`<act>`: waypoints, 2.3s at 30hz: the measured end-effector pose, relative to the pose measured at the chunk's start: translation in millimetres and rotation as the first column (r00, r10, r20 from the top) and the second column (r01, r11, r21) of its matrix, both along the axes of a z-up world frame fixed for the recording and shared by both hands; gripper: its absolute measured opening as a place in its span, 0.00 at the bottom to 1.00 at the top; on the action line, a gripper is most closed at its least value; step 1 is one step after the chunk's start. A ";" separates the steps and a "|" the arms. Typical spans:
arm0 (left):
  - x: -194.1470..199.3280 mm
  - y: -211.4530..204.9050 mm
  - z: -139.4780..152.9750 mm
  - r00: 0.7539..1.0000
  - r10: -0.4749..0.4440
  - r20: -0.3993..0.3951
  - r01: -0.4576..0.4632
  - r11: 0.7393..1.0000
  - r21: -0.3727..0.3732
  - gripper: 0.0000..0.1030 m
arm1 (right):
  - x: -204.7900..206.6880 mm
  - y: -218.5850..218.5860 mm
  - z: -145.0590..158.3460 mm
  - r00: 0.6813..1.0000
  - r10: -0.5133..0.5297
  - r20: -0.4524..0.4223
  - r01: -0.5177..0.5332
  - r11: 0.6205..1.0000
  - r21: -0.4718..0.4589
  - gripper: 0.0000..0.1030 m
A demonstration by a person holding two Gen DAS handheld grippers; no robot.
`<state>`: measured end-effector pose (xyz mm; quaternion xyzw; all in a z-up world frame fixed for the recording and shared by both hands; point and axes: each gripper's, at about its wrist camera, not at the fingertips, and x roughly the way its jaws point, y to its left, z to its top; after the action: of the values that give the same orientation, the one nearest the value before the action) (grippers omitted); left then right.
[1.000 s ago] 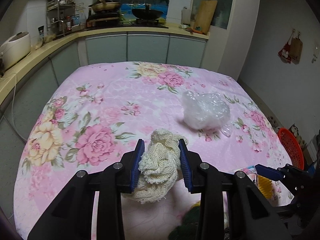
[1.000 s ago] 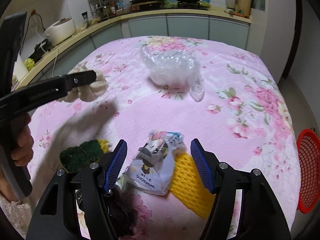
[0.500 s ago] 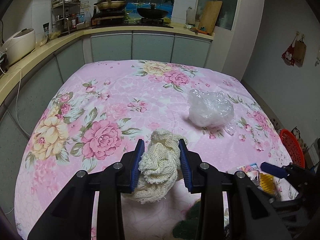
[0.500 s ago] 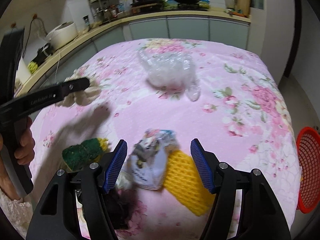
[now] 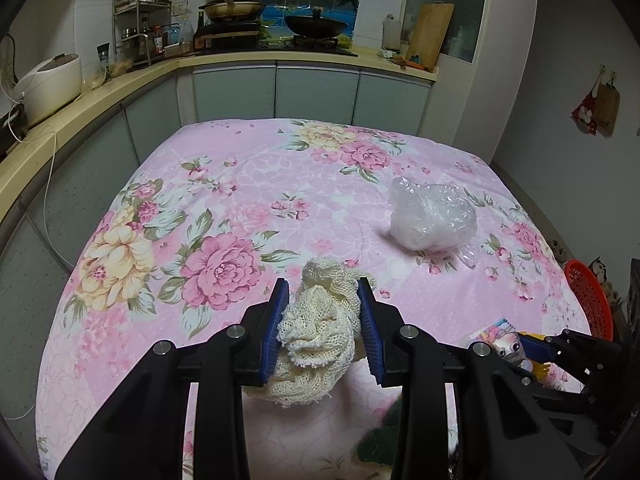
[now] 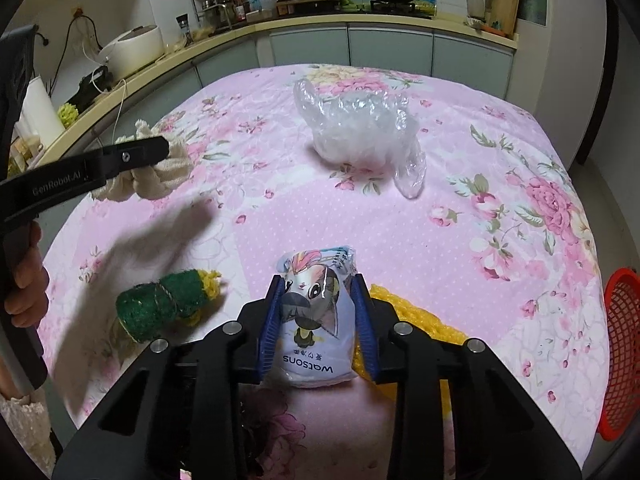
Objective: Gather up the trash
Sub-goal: 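Carry the scrubber and Watsons packet over the red basket with both tools, then open both tools to drop the scrubber and packet into the basket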
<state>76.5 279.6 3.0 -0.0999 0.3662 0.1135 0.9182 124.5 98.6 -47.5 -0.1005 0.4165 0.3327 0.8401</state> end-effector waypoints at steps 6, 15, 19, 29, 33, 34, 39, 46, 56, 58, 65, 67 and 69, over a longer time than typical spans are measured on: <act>-4.5 -2.8 10.3 1.000 0.005 0.020 -0.005 1.000 0.015 0.32 | 2.7 -13.9 24.7 0.999 -0.033 0.036 0.031 0.997 0.064 0.31; -0.5 -16.1 29.1 0.999 -0.023 0.049 0.020 0.999 0.046 0.32 | 12.3 -53.1 65.1 0.985 -0.137 0.105 0.119 0.981 0.156 0.31; 4.0 -27.8 37.9 0.997 -0.049 0.063 0.045 0.997 0.059 0.32 | 18.9 -77.4 79.8 0.971 -0.200 0.130 0.174 0.966 0.190 0.31; 24.7 -71.0 63.1 0.984 -0.144 0.107 0.134 0.986 0.097 0.32 | 31.1 -142.1 100.7 0.924 -0.346 0.165 0.299 0.920 0.254 0.31; 35.3 -92.6 70.8 0.975 -0.186 0.119 0.175 0.980 0.100 0.32 | 34.9 -171.2 105.1 0.900 -0.403 0.165 0.350 0.896 0.275 0.31; 38.7 -100.6 72.3 0.972 -0.202 0.121 0.190 0.977 0.100 0.32 | 35.3 -178.7 105.5 0.893 -0.417 0.166 0.364 0.889 0.278 0.31; 54.9 -137.6 75.9 0.954 -0.276 0.121 0.265 0.959 0.100 0.32 | 34.6 -212.2 105.6 0.858 -0.486 0.165 0.430 0.856 0.287 0.31; 79.9 -206.5 77.3 0.905 -0.410 0.110 0.401 0.911 0.091 0.32 | 33.0 -267.8 103.3 0.788 -0.597 0.153 0.538 0.787 0.302 0.31; 116.6 -311.2 59.8 0.813 -0.580 0.051 0.578 0.814 0.055 0.32 | 34.5 -327.4 89.5 0.701 -0.703 0.119 0.651 0.699 0.297 0.31; 125.0 -326.8 50.0 0.804 -0.594 0.031 0.593 0.804 0.043 0.32 | 38.2 -335.3 82.1 0.690 -0.717 0.103 0.669 0.685 0.287 0.31; 153.0 -364.6 9.7 0.785 -0.618 -0.053 0.618 0.786 -0.011 0.33 | 49.8 -354.0 56.3 0.665 -0.745 0.051 0.713 0.654 0.253 0.31; 159.9 -372.7 -2.0 0.780 -0.620 -0.081 0.622 0.783 -0.014 0.33 | 56.2 -355.1 50.4 0.664 -0.747 0.033 0.720 0.650 0.244 0.31; 165.5 -380.6 -11.8 0.773 -0.625 -0.105 0.627 0.779 -0.019 0.33 | 63.6 -357.7 40.7 0.663 -0.748 0.008 0.727 0.647 0.232 0.31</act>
<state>242.0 -101.0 -8.8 0.0413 0.4255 -0.1900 0.8838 188.1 -259.0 -6.8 0.1495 0.3402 -0.0021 0.9284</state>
